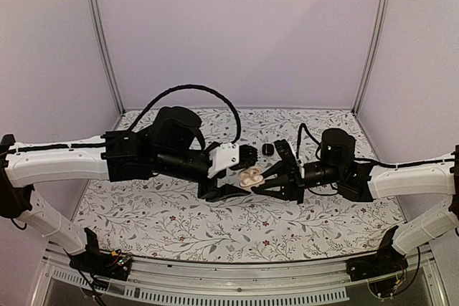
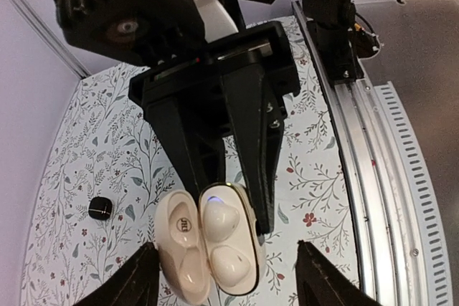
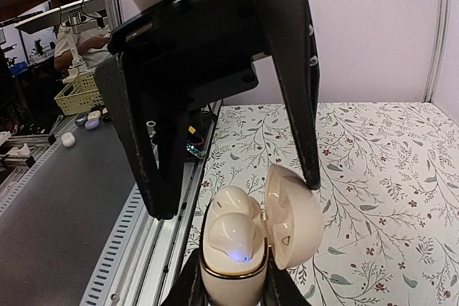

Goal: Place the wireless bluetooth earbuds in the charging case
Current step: Close the charging case with the earbuds at the corner of the board, then place the charging case with the earbuds at the center of the board.

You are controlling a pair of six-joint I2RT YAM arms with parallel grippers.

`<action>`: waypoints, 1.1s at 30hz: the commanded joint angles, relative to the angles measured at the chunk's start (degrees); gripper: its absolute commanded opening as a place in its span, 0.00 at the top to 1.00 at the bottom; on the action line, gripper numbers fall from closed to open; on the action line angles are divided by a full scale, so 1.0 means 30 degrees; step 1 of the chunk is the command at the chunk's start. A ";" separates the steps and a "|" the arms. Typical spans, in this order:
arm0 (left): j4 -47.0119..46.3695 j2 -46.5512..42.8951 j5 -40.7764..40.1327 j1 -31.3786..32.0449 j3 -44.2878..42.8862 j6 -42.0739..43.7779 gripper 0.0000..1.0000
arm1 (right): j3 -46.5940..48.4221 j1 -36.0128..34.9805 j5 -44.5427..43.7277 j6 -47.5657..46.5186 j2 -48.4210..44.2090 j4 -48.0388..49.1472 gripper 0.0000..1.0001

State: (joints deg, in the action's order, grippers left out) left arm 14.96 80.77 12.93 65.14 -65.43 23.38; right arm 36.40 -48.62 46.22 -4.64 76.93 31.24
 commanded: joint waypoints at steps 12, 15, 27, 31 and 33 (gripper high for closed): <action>0.1078 -0.0201 0.0070 0.1583 -0.0354 0.1332 0.42 | 0.0581 -0.0056 -0.1555 0.0318 -0.0263 0.0893 1.00; 0.0615 -0.0602 -0.1156 0.1578 -0.0060 0.1304 0.42 | 0.0582 -0.0053 -0.1493 0.0485 -0.0243 0.0908 1.00; -0.3989 -0.2564 -0.7039 -0.0077 0.2752 -0.0769 0.35 | 0.1210 0.2630 -0.2544 0.5372 0.1496 -0.0176 1.00; -0.5241 -0.2839 -0.6840 -0.1401 0.3557 -0.2374 0.35 | 0.1905 0.3777 -0.3130 0.5900 0.2673 -0.1885 1.00; -0.5796 -0.2751 -0.7107 -0.1814 0.3862 -0.3210 0.33 | 0.3034 0.3814 -0.3481 0.5567 0.3595 -0.3128 1.00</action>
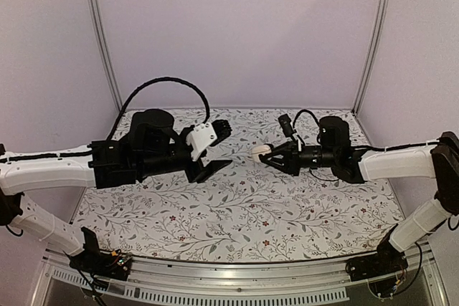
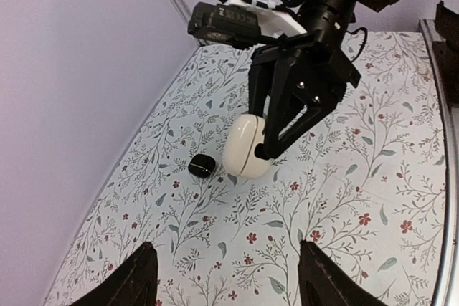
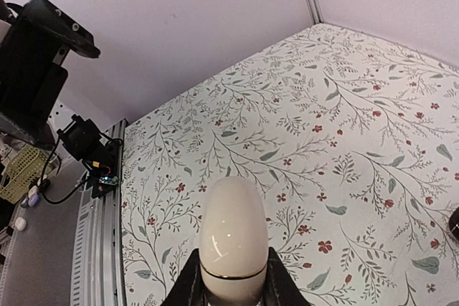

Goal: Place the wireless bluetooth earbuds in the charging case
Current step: Place the charging case with the earbuds at the center of the board.

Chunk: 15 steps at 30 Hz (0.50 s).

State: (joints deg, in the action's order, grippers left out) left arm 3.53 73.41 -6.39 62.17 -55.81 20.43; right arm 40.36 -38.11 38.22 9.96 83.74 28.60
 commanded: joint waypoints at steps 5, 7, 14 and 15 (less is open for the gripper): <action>-0.2130 -0.0185 -0.3778 -0.1593 0.1034 -0.4978 0.28 | 0.5002 0.0337 -0.1276 0.0310 0.5095 -0.4390 0.98; -0.2341 -0.0591 -0.3935 -0.1973 0.1470 -0.5965 0.25 | 0.5918 0.0460 -0.1503 0.0491 0.6239 -0.4780 0.97; -0.2787 -0.2181 -0.3657 -0.2378 0.2945 -0.6754 0.20 | 0.8881 0.1494 -0.1654 0.0433 0.9934 -0.6587 0.96; -0.2788 -0.2351 -0.3624 -0.2376 0.3038 -0.6758 0.20 | 0.9367 0.1571 -0.1689 0.0336 1.0497 -0.6832 0.96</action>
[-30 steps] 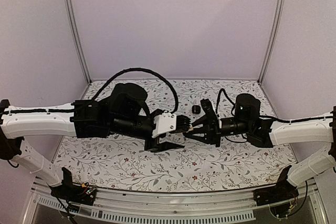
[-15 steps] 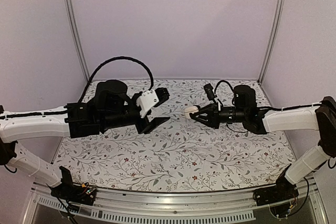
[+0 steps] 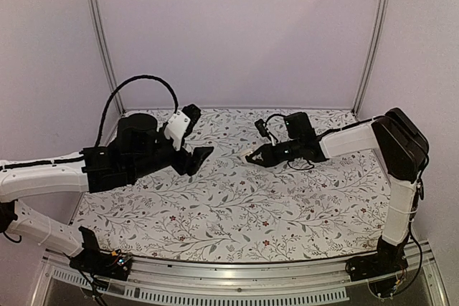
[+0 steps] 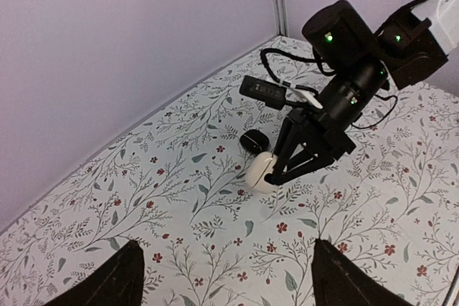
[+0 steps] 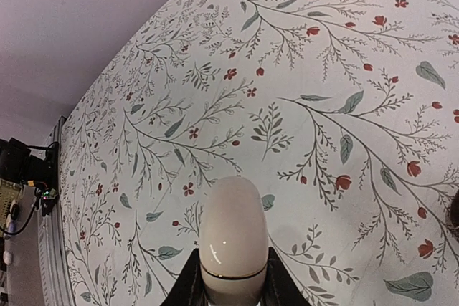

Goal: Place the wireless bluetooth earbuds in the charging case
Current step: Place the charging case with the earbuds at the center of the board.

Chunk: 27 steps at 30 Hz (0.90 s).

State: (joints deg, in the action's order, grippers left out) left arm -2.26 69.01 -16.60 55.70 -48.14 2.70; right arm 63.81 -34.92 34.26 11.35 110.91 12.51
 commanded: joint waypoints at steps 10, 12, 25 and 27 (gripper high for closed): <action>-0.0785 -0.2338 -0.0476 -0.0249 0.1566 -0.1330 0.19 | 0.5743 0.0652 -0.1663 -0.0523 0.5127 -0.3780 0.92; -0.0652 -0.2579 -0.0521 -0.0256 0.1709 -0.1339 0.18 | 0.6177 0.0673 -0.2101 -0.0631 0.5566 -0.4143 0.91; -0.0190 -0.2766 -0.0427 -0.0455 0.1491 -0.1802 0.01 | 0.6878 0.0707 -0.4509 -0.1563 0.5135 -0.5811 0.45; 0.0049 -0.2452 -0.0231 -0.0788 0.1076 -0.2113 0.00 | 0.7016 0.0780 -0.4664 -0.1696 0.4846 -0.6022 0.37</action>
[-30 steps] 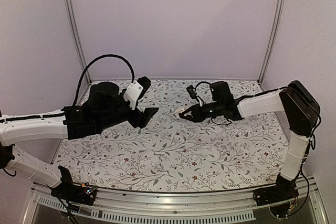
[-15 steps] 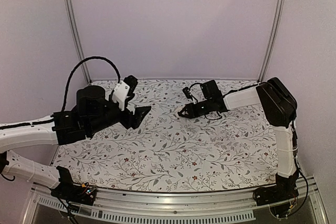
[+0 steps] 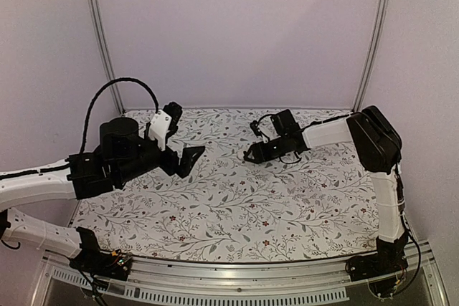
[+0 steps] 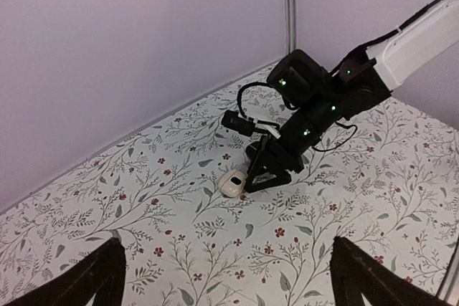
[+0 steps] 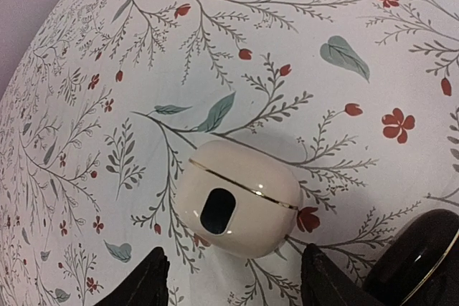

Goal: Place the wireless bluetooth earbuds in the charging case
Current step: Place the charging case with the earbuds at the center of the board, then reset both arms

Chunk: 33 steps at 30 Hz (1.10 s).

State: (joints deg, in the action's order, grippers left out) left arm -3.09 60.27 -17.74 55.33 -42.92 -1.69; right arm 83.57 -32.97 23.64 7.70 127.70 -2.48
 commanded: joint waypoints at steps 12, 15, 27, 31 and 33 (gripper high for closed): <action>0.2554 0.3599 0.4670 -0.6084 -0.4050 -0.4314 0.00 | -0.0435 0.1229 -0.1115 -0.0903 -0.5341 -0.1416 0.01; 0.4192 0.5141 0.4099 -0.7100 -0.5354 -0.4790 0.00 | -0.1909 0.1655 -0.1602 -0.0749 -0.7602 -0.0735 0.01; 0.3141 0.7812 0.5492 -0.8180 -0.4712 -0.6477 0.00 | -1.0366 0.2728 -0.5832 0.1008 -1.5025 0.2579 0.01; 0.2080 0.8174 0.5446 -0.8243 -0.3667 -0.7079 0.00 | -1.3659 0.2831 -0.6559 0.2274 -1.6072 0.4786 0.01; 0.1799 0.8479 0.5182 -0.8270 -0.3365 -0.7291 0.00 | -1.4891 0.2831 -0.7111 0.2606 -1.6521 0.5676 0.01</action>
State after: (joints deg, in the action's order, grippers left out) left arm 5.82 84.18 -2.31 31.38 -55.05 -21.15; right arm 44.97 -24.71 7.03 11.31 80.88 7.09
